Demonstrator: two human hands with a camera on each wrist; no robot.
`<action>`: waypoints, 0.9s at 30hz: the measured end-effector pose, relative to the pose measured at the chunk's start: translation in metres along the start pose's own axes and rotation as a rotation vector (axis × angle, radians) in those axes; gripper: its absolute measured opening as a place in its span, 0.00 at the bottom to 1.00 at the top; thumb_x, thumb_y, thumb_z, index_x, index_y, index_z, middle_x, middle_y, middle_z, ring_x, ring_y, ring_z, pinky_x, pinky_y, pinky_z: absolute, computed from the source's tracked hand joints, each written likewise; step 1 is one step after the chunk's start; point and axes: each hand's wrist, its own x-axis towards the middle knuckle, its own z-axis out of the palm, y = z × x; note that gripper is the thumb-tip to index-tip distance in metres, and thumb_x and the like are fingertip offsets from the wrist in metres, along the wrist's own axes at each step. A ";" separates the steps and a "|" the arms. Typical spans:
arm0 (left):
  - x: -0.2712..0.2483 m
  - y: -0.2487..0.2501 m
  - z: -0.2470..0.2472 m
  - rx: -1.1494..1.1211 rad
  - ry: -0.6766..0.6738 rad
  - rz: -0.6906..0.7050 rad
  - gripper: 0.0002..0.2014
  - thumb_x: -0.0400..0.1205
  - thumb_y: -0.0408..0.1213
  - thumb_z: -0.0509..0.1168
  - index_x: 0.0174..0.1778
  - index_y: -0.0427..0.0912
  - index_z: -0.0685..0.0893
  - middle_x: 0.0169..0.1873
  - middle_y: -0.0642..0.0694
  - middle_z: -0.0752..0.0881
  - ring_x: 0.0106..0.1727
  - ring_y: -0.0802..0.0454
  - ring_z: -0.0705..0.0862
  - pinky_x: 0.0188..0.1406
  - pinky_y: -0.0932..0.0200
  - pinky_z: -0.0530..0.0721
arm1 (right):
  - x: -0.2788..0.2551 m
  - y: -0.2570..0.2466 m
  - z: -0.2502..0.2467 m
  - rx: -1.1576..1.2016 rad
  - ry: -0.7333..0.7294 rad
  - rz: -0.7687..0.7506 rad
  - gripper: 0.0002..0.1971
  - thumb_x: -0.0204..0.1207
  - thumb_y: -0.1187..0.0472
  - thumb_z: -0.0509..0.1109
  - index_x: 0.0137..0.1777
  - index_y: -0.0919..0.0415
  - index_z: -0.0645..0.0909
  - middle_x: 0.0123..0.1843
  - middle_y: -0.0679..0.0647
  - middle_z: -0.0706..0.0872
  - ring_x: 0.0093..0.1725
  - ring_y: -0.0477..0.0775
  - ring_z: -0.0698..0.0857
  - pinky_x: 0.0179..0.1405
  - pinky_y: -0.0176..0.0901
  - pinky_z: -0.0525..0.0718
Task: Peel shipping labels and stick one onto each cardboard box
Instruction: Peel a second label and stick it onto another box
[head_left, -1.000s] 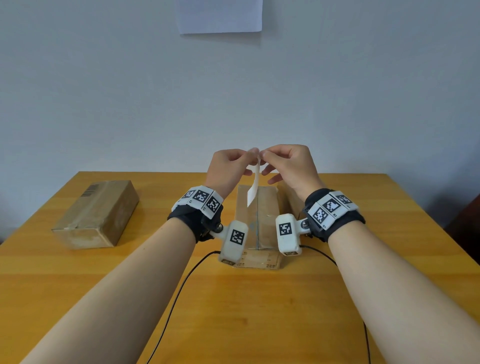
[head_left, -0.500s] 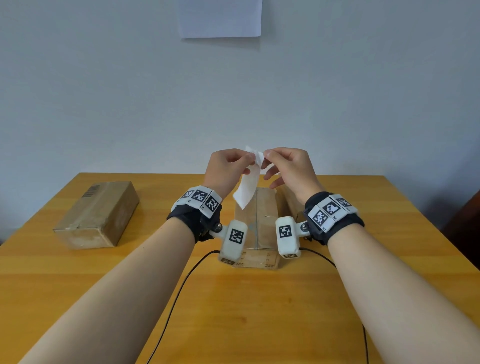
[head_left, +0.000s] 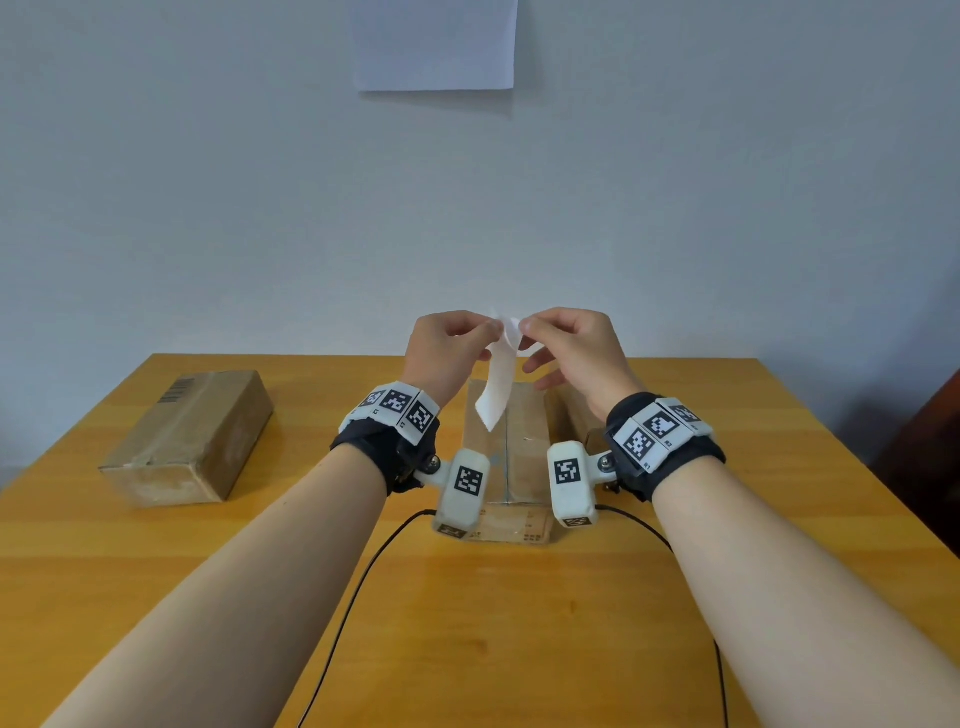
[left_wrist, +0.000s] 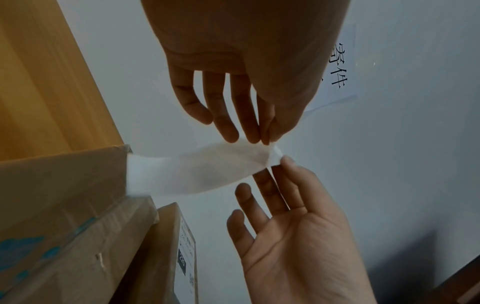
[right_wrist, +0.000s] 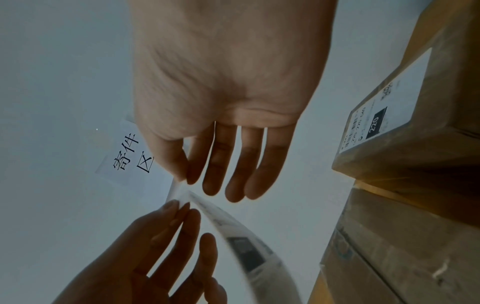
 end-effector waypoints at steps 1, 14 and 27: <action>0.001 0.000 0.000 -0.014 0.014 -0.005 0.07 0.84 0.39 0.71 0.45 0.42 0.93 0.44 0.50 0.94 0.38 0.59 0.91 0.39 0.62 0.83 | 0.000 -0.001 -0.001 0.016 0.023 -0.002 0.07 0.84 0.58 0.73 0.54 0.59 0.90 0.46 0.54 0.94 0.38 0.54 0.91 0.32 0.48 0.92; 0.002 0.007 -0.012 -0.411 0.022 -0.269 0.09 0.88 0.36 0.63 0.53 0.39 0.88 0.39 0.47 0.91 0.46 0.48 0.93 0.39 0.54 0.88 | 0.001 -0.002 -0.009 0.437 0.071 0.110 0.11 0.89 0.62 0.66 0.64 0.68 0.81 0.48 0.62 0.90 0.40 0.62 0.91 0.33 0.53 0.92; 0.002 0.014 -0.026 -0.718 0.248 -0.372 0.17 0.92 0.30 0.51 0.72 0.31 0.78 0.59 0.35 0.91 0.42 0.42 0.94 0.39 0.51 0.92 | 0.003 0.001 -0.013 0.535 0.181 0.127 0.06 0.92 0.62 0.60 0.59 0.63 0.77 0.47 0.63 0.92 0.41 0.66 0.91 0.32 0.54 0.91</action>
